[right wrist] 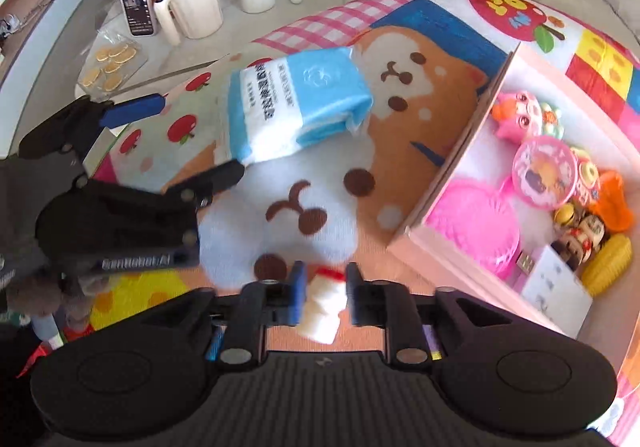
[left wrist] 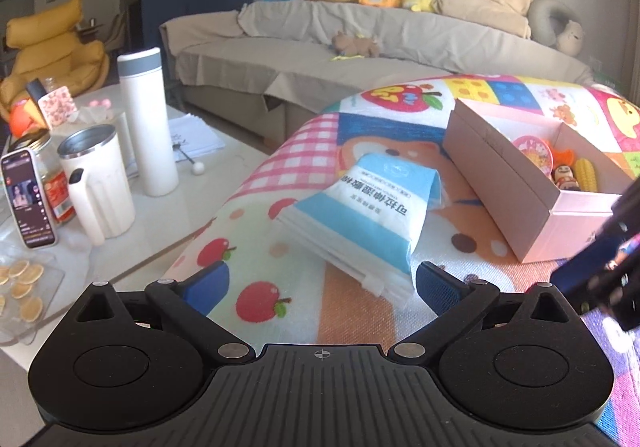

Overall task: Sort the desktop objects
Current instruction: 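Reach the right gripper toward the white red-capped yogurt bottle beside the box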

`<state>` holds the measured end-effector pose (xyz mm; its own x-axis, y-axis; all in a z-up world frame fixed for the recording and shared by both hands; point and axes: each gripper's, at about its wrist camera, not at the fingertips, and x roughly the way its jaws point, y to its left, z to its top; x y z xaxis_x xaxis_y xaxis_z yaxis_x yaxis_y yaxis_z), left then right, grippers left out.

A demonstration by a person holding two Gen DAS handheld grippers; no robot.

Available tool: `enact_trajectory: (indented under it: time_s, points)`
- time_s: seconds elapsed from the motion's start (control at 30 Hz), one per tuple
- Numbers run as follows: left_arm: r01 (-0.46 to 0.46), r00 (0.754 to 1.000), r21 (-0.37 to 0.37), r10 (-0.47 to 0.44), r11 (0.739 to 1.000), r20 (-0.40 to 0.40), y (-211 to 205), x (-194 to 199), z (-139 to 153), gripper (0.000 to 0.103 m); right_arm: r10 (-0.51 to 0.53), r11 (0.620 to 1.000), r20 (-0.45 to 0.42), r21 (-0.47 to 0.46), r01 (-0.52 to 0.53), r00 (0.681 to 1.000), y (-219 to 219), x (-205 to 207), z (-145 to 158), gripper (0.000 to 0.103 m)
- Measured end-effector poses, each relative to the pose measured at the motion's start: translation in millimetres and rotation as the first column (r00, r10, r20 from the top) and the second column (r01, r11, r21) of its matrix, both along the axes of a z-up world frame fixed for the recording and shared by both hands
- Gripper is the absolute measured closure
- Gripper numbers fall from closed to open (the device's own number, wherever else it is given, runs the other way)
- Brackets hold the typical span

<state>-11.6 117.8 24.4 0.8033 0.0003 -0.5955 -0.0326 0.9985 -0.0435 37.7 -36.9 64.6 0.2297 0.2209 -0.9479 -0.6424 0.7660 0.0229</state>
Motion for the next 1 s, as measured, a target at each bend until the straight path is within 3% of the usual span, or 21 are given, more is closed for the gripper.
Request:
enact_trajectory:
  time_s: [0.2, 0.33, 0.47, 0.53, 0.6, 0.8, 1.0]
  points:
    - [0.027, 0.999, 0.048, -0.025, 0.999, -0.037, -14, -3, 3, 0.001, -0.019, 0.998, -0.007, 0.060, 0.020, 1.000, -11, -8, -25, 0.071]
    - [0.038, 0.998, 0.077, -0.034, 0.996, -0.055, -23, -7, 3, 0.001, 0.012, 0.998, 0.056, 0.054, -0.015, 0.998, -19, -16, -23, 0.075]
    - [0.049, 0.997, 0.090, -0.043, 0.995, -0.063, -30, -6, 3, 0.000, 0.016, 1.000, 0.167, -0.018, -0.013, 0.986, -38, -24, -25, 0.075]
    - [0.057, 0.997, 0.097, -0.051, 0.994, -0.064, -34, -7, 3, 0.000, -0.017, 0.999, 0.212, -0.030, 0.024, 0.977, -50, -21, -26, 0.075]
    - [0.062, 0.996, 0.104, -0.055, 0.993, -0.065, -36, -6, 3, 0.000, -0.072, 0.997, 0.203, 0.007, 0.072, 0.977, -62, -13, -26, 0.075]
    - [0.056, 0.998, 0.135, -0.051, 0.989, -0.038, -34, -6, 11, 0.000, -0.094, 0.995, 0.221, 0.066, 0.081, 0.971, -65, 8, -28, 0.077]
    - [0.073, 0.997, 0.244, -0.081, 0.967, 0.021, -33, 16, 20, 0.000, -0.100, 0.994, 0.250, 0.073, 0.084, 0.963, -58, 16, -33, 0.079]
